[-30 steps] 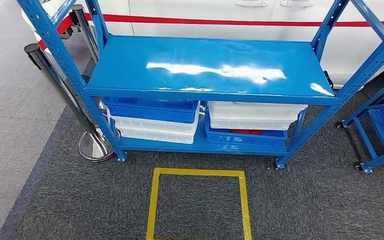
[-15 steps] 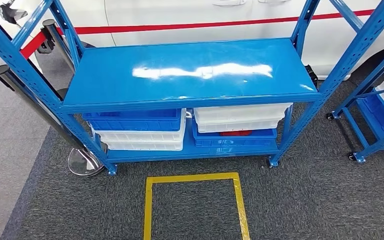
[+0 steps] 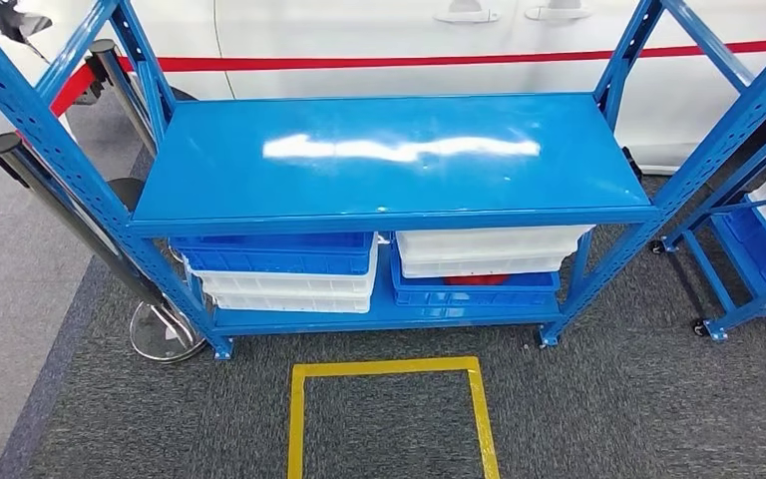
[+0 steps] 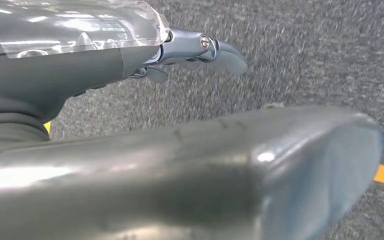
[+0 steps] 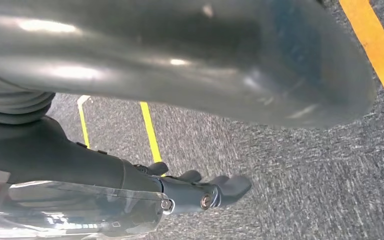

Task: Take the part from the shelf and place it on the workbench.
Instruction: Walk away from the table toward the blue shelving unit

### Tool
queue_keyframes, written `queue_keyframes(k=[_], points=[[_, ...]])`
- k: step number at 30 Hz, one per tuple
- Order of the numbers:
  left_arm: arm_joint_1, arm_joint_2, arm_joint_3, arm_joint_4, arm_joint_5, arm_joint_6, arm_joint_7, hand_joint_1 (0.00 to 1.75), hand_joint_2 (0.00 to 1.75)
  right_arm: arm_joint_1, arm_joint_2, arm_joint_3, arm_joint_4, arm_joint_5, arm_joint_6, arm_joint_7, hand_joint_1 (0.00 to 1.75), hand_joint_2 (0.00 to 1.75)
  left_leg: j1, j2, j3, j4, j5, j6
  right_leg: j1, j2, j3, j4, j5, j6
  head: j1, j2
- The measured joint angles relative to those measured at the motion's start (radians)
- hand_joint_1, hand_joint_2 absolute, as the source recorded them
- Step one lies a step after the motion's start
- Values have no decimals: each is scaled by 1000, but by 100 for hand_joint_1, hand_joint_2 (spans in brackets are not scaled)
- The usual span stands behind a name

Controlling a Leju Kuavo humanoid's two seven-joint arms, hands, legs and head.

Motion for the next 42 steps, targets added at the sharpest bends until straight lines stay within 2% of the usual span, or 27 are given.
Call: queue_keyframes(k=[1,2,4,5,6,9,11,12,14,15,16,17,19,21,23,25,27,29,30,31,32,33,35,36,38,40,42], points=[[1,0,0,0,0,0,0,0,0,1,0,0,0,1,0,0,0,0,0,-1,6,0,-5,0,0,0,-18,13,13,0,0,0],[1,-1,0,0,0,0,1,0,0,2,0,0,0,1,1,0,0,0,0,-2,14,1,-12,-2,0,0,-14,-14,46,0,0,0],[2,-4,0,0,0,0,3,0,0,4,-2,0,0,3,2,0,0,0,0,-5,32,2,-27,-10,0,0,35,-141,134,-5,0,0],[1,-5,0,0,0,0,4,0,0,5,-2,0,0,3,3,0,0,0,-2,-6,39,4,-36,-15,1,0,60,-200,161,-8,0,0],[0,-5,0,0,0,0,5,0,0,5,-3,0,0,3,3,0,0,0,-4,-7,42,5,-43,-20,2,0,76,-238,172,-12,0,0],[-2,-5,0,0,0,1,6,0,0,4,-3,1,1,4,4,0,0,0,-6,-6,49,2,-55,-33,4,2,86,-256,160,-28,-2,0],[-3,-5,0,0,0,1,7,0,0,5,-2,2,1,4,4,-1,0,0,-4,-6,41,35,-77,-44,2,0,96,-261,154,-42,-4,0],[-3,-5,0,0,0,1,8,0,0,5,-2,3,1,4,3,-1,0,0,-2,-6,21,81,-100,-49,0,-1,101,-263,151,-47,-5,0],[-2,-5,0,0,-1,2,9,0,0,5,-2,3,1,4,3,-1,0,0,0,-6,-55,216,-152,-55,2,-1,110,-263,142,-55,-6,0],[-1,-6,0,0,-1,2,11,0,0,5,-2,3,1,4,3,-1,0,0,1,-6,-94,274,-164,-56,3,-1,115,-263,138,-56,-6,0],[0,-6,0,0,-3,5,13,0,0,5,-2,3,1,4,3,-1,0,0,1,-6,-119,300,-156,-55,5,0,122,-263,133,-56,-6,0],[1,-7,0,0,-4,9,17,0,0,5,-2,3,2,4,3,0,0,0,0,-6,-127,288,-127,-51,7,2,130,-263,128,-56,-6,0],[1,-7,0,0,-9,20,25,0,0,5,-1,3,2,4,2,3,0,0,-5,-6,-94,170,-34,-34,10,4,148,-264,116,-55,-6,0],[0,-4,0,0,-14,28,32,0,0,5,4,4,3,5,2,6,0,0,-13,-6,-57,66,18,-15,13,4,158,-264,107,-49,-3,0],[0,-3,-1,0,-16,32,37,0,0,3,6,4,4,5,1,7,0,87,-18,-7,-46,39,19,-7,11,4,157,-267,104,-38,-1,0],[0,-4,-1,0,-16,35,43,0,0,1,6,4,4,6,0,8,0,175,-15,-8,-39,20,23,-4,9,3,160,-270,102,-27,-1,0],[0,-6,-1,0,-17,40,49,0,0,0,6,5,4,6,-2,12,0,175,-7,-6,-25,-3,30,1,10,3,143,-225,72,-18,0,0],[-2,-7,-1,0,-18,48,55,0,0,0,6,5,4,3,-4,19,0,175,-5,-5,-19,-11,31,5,6,3,81,-109,15,-11,1,0],[-2,-7,-1,0,-19,52,57,0,0,0,6,5,4,0,-5,23,0,175,-5,-5,-19,-11,29,5,3,3,46,-51,-4,-6,1,0],[-2,-8,-1,0,-21,55,59,0,0,0,6,5,4,-4,-7,26,0,175,-4,-5,-18,-10,28,5,-1,3,23,-17,-6,-2,0,0],[-2,-8,-1,0,-22,57,60,0,0,0,5,5,4,-6,-9,29,0,175,-3,-6,-16,-8,25,3,-4,3,17,-20,13,1,0,0],[-2,-9,-1,0,-24,58,60,0,0,0,5,5,4,-9,-10,31,0,175,-2,-7,-14,-5,22,1,-7,2,31,-61,50,5,0,0],[-2,-11,-1,0,-25,59,61,0,0,0,5,4,4,-11,-13,32,0,175,-1,-9,-11,5,13,-9,-10,2,86,-192,123,6,1,0],[-3,-11,-1,0,-25,59,61,0,0,-1,4,4,4,-12,-13,33,0,175,-2,-10,-11,10,8,-15,-11,3,106,-239,142,3,0,0],[-4,-11,-1,0,-25,60,62,0,0,-3,5,4,5,-12,-14,33,0,175,-5,-10,-12,14,3,-27,-7,6,115,-265,143,-8,-1,0],[-4,-11,-1,0,-25,60,62,0,87,-3,5,4,5,-12,-14,34,0,175,-3,-10,-10,14,1,-37,-7,6,116,-268,146,-21,-2,0],[-4,-10,-2,0,-25,60,62,0,175,-3,5,4,5,-11,-11,36,0,175,-3,-10,-9,13,0,-30,-7,6,119,-270,147,-27,-5,0]])
